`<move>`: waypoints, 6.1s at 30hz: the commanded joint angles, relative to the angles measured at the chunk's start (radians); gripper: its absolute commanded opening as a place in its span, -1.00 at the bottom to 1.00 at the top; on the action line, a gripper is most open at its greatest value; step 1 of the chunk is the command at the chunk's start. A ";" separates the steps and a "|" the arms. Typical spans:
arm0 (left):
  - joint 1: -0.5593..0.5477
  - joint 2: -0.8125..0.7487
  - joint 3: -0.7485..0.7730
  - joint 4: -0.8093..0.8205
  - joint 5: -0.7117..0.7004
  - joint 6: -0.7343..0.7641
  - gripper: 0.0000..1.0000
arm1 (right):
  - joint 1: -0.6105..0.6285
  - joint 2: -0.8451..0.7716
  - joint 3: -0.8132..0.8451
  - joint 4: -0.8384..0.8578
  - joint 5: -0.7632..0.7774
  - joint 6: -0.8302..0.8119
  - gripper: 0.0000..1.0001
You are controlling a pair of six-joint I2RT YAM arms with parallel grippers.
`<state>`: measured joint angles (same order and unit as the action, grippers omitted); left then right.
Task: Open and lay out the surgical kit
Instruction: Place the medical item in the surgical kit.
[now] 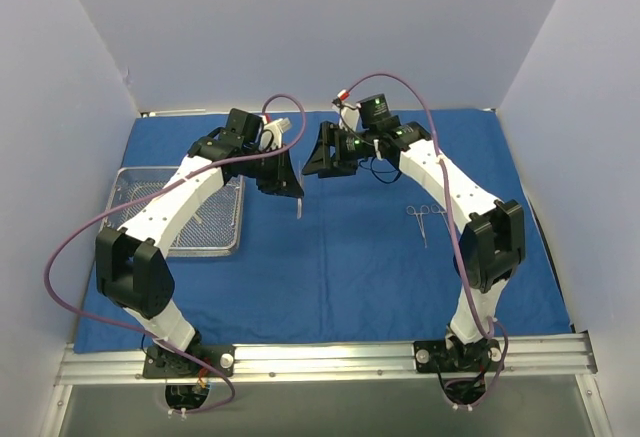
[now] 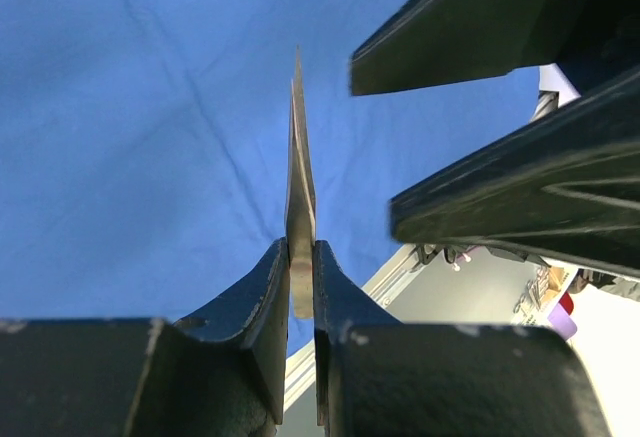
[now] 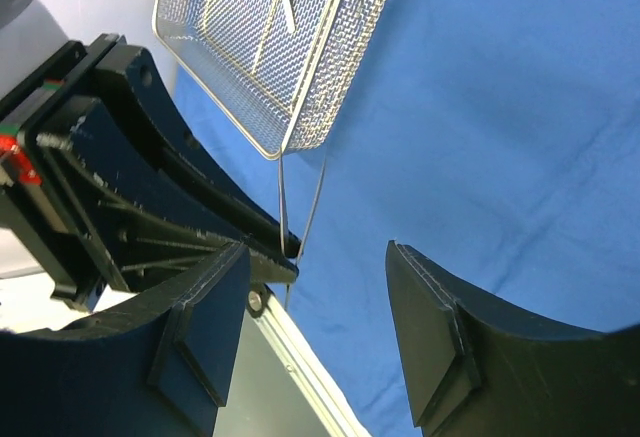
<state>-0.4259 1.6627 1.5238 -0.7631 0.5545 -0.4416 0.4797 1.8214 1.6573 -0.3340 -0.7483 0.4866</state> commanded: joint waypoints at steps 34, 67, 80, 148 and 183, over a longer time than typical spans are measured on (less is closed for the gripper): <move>-0.047 -0.190 -0.073 0.027 -0.038 -0.019 0.24 | -0.013 -0.065 -0.131 0.240 -0.075 0.156 -1.00; -0.047 -0.228 -0.129 0.104 0.055 -0.059 -0.95 | -0.043 -0.180 -0.230 0.525 -0.222 0.287 -0.36; -0.050 -0.365 -0.154 -0.137 -0.004 0.178 -0.95 | -0.035 -0.237 -0.154 0.030 -0.198 -0.175 0.10; -0.068 -0.348 -0.662 1.570 0.528 -1.866 -0.95 | 0.194 -0.683 -0.398 0.243 0.153 -1.418 0.08; -0.091 -0.357 -0.699 1.664 0.561 -2.033 -0.95 | 0.359 -0.715 -0.432 0.116 0.287 -1.691 -0.03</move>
<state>-0.5175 1.3102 0.7914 0.8333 1.1007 -2.0048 0.8455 1.1152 1.2331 -0.2134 -0.4633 -1.1843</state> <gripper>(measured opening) 0.059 0.489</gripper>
